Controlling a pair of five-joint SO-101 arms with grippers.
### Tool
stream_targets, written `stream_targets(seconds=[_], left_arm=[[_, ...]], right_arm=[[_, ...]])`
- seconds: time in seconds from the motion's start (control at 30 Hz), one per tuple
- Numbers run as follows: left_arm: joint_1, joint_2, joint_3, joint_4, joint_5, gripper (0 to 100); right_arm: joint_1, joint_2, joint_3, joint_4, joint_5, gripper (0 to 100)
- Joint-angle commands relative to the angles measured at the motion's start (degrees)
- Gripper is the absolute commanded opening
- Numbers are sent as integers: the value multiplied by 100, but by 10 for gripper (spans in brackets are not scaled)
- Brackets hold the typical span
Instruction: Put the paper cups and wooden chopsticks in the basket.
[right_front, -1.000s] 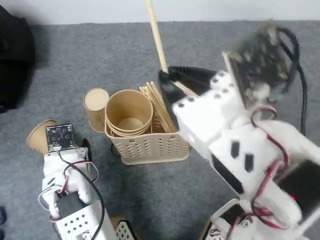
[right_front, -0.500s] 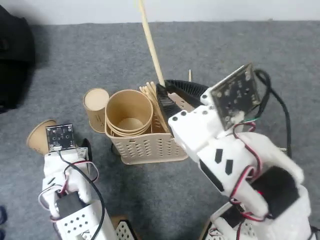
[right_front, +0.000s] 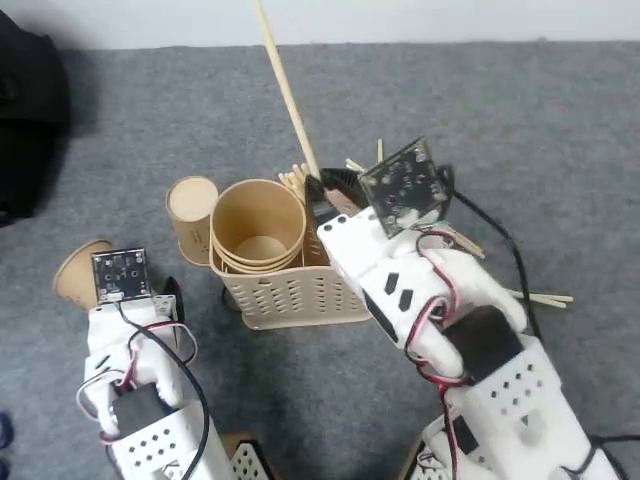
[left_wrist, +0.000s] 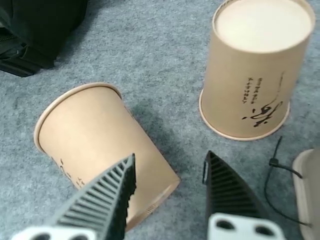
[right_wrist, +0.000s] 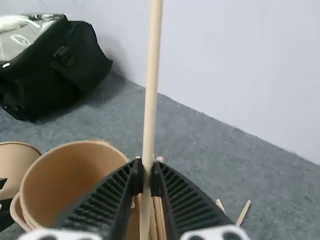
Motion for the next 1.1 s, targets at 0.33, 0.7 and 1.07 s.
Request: stream_targets(seconds=[0.33, 0.7, 1.07], left_arm=[[-35, -62, -66, -167, 26, 206], [-35, -62, -57, -167, 26, 206], [-53, -62, -75, -167, 211, 206]], right_arm=[[92, -1358, 1837, -954, 123, 8], [75, -1402, 1846, -910, 88, 219], [462, -1376, 1582, -549, 229, 197]])
